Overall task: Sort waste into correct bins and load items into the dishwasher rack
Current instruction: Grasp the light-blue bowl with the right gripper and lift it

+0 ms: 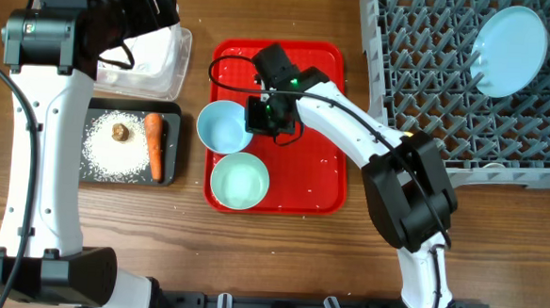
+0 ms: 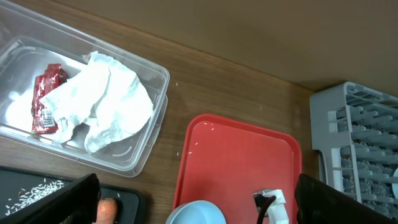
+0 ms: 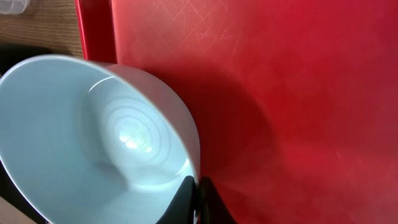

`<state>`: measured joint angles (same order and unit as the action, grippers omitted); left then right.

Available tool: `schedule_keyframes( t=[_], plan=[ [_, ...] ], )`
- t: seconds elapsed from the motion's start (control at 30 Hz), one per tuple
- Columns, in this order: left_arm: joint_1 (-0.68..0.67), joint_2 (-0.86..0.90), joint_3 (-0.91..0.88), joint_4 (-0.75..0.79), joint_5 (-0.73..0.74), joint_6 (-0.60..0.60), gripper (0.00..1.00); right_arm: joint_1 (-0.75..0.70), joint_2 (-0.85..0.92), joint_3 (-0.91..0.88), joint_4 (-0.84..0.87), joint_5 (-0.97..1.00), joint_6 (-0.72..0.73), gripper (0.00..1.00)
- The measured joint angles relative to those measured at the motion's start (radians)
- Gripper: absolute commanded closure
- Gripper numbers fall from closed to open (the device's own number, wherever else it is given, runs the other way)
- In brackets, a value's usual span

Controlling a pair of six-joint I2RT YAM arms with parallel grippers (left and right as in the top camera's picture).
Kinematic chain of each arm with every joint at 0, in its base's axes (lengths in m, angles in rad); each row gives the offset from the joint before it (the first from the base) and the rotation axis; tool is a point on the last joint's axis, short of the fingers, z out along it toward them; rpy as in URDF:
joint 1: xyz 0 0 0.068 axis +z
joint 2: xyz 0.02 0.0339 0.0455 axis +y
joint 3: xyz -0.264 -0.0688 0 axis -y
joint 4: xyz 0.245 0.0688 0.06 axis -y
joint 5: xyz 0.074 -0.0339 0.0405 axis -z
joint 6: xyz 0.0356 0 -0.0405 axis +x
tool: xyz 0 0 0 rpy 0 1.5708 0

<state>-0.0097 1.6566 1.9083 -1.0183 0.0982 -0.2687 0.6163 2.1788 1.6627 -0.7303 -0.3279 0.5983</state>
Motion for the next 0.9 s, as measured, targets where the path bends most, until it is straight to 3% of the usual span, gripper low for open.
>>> schedule_keyframes(
  t=[0.2,0.37,0.43,0.47,0.53,0.57,0.9],
  plan=[
    [0.0,0.0,0.0,0.0,0.0,0.0,0.0,-0.028,0.0,0.0,0.027,0.001,0.004,0.94],
    [0.0,0.0,0.0,0.0,0.0,0.0,0.0,-0.036,0.0,0.0,0.076,0.015,0.034,0.72],
    [0.0,0.0,0.0,0.0,0.0,0.0,0.0,-0.031,0.0,0.0,0.086,0.016,0.04,0.71],
    [0.0,0.0,0.0,0.0,0.0,0.0,0.0,-0.027,0.001,0.0,0.09,0.019,0.045,0.73],
    [0.0,0.0,0.0,0.0,0.0,0.0,0.0,-0.014,0.01,0.0,0.111,0.023,0.048,0.85],
    [0.0,0.0,0.0,0.0,0.0,0.0,0.0,-0.011,0.012,0.0,0.114,0.023,0.048,0.96],
    [0.0,0.0,0.0,0.0,0.0,0.0,0.0,-0.011,0.035,0.0,0.124,0.025,0.072,0.96]
  ],
)
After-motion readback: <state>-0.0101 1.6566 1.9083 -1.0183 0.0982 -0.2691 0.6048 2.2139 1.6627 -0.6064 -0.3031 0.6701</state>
